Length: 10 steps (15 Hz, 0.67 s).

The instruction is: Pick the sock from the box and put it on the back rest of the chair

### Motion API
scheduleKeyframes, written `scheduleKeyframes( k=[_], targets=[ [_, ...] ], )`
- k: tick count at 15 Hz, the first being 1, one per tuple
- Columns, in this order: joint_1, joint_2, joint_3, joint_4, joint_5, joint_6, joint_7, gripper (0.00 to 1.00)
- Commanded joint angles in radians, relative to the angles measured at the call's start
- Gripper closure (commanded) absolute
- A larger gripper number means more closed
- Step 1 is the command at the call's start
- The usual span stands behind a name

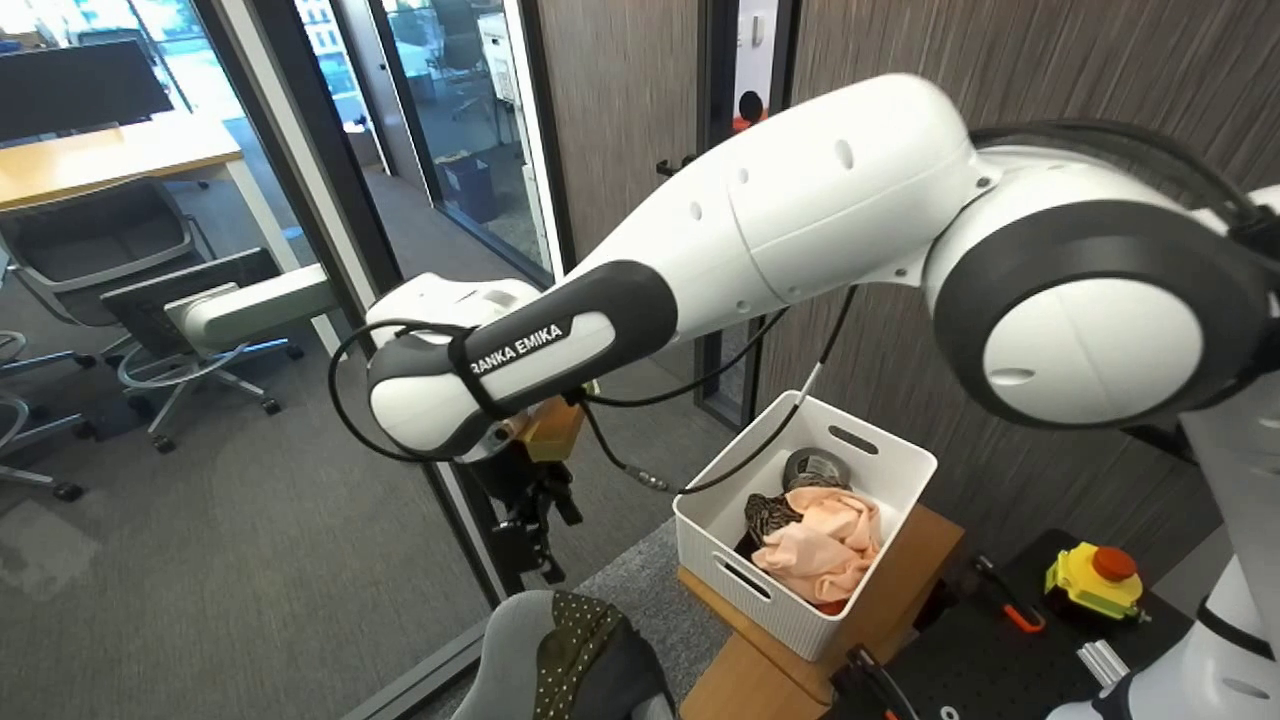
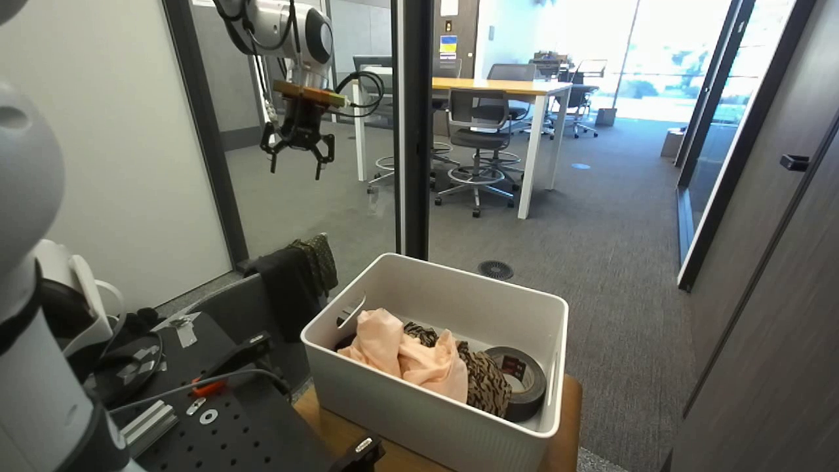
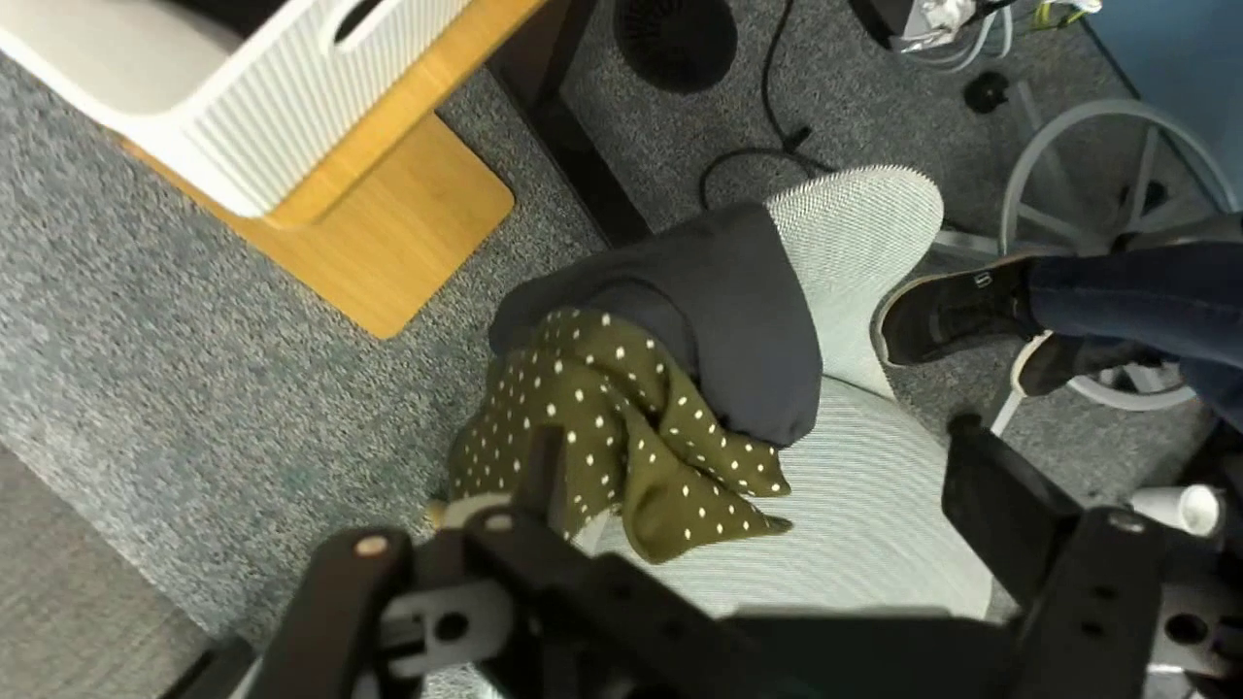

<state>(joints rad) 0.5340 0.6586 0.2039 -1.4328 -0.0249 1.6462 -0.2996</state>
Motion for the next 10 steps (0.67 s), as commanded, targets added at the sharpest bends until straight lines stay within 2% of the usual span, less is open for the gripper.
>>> scheduleKeyframes(
  k=[1,7,10],
  targets=[
    [-0.063,-0.225,0.025,-0.236,0.023,0.029,0.171,0.0],
    [-0.134,-0.534,0.042,-0.511,0.094,0.077,0.401,0.0],
    [-0.148,-0.694,0.054,-0.631,0.112,0.086,0.525,0.0]
  ],
)
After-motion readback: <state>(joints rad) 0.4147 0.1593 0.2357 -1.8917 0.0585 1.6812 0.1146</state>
